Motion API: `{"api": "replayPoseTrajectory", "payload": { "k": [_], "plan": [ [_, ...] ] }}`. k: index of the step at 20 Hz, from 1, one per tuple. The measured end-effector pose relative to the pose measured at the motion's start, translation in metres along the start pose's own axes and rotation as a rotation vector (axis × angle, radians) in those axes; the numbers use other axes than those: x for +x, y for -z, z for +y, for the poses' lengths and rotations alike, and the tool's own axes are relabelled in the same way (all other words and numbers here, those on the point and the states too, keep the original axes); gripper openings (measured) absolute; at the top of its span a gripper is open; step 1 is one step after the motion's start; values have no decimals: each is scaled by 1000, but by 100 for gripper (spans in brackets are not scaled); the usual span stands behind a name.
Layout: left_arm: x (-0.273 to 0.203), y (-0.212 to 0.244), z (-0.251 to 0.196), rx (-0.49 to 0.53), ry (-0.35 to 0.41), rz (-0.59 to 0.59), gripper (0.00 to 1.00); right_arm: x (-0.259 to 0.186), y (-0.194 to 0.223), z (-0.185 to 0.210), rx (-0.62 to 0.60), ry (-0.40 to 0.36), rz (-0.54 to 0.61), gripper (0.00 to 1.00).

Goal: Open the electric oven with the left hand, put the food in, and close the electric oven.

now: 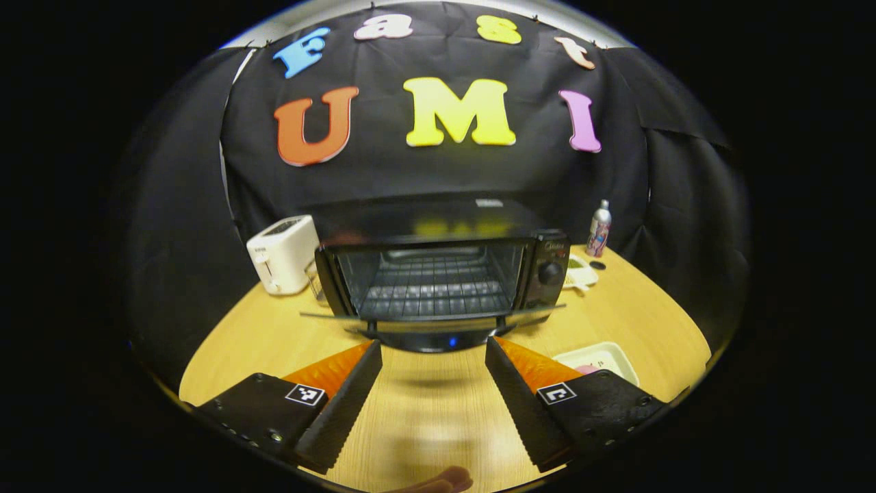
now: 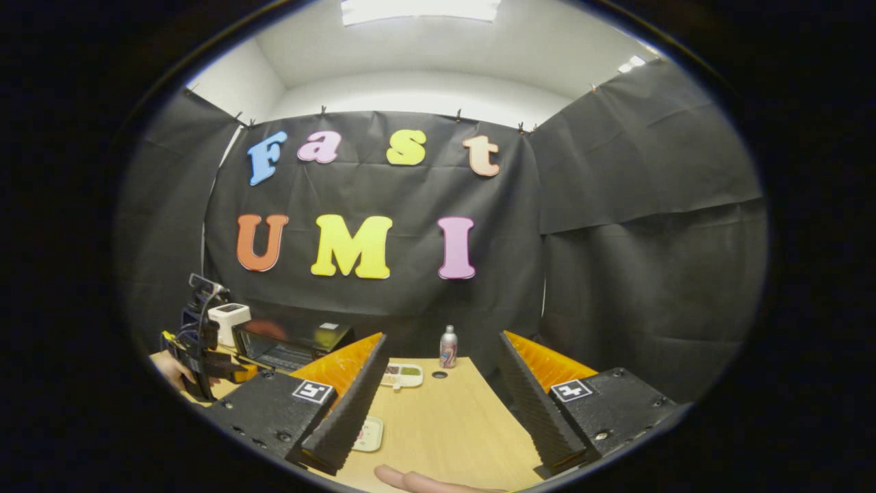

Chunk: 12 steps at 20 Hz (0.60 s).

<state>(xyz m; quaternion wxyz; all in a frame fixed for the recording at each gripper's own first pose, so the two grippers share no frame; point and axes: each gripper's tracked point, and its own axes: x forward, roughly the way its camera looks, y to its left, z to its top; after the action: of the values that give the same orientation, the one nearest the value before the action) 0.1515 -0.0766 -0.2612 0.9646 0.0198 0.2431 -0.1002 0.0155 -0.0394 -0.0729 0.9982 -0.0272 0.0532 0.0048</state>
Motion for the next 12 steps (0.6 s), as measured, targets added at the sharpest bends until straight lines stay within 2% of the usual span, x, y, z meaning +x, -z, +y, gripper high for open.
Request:
{"api": "replayPoseTrajectory", "payload": {
  "k": [2, 6, 7, 8, 9, 10, 11, 12],
  "plan": [
    [12, -6, -2, 0, 1, 7, 96, 4, 5, 1, 6, 0, 11, 97],
    [38, 4, -3, -76, 8, 94, 96, 6, 8, -1, 2, 3, 17, 97],
    [33, 4, -9, -110, 35, 105, 90, 5, 8, -2, 0, 5, 13, 97],
    [37, 6, -12, -117, 42, 108, 97, 5, 6, -4, -2, 8, 10, 97],
    [36, 10, -10, -98, 34, 121, 96, 6, 6, -6, -5, 12, 6, 97],
    [33, 8, -9, -65, 34, 118, 87, 6, 5, -6, -7, 16, 3, 97],
    [35, 15, -10, -42, 32, 131, 95, 7, 6, -7, -9, 18, 3, 97],
    [35, 17, -11, -30, 34, 130, 95, 8, 7, -5, -8, 17, 6, 97]
  ]
}}
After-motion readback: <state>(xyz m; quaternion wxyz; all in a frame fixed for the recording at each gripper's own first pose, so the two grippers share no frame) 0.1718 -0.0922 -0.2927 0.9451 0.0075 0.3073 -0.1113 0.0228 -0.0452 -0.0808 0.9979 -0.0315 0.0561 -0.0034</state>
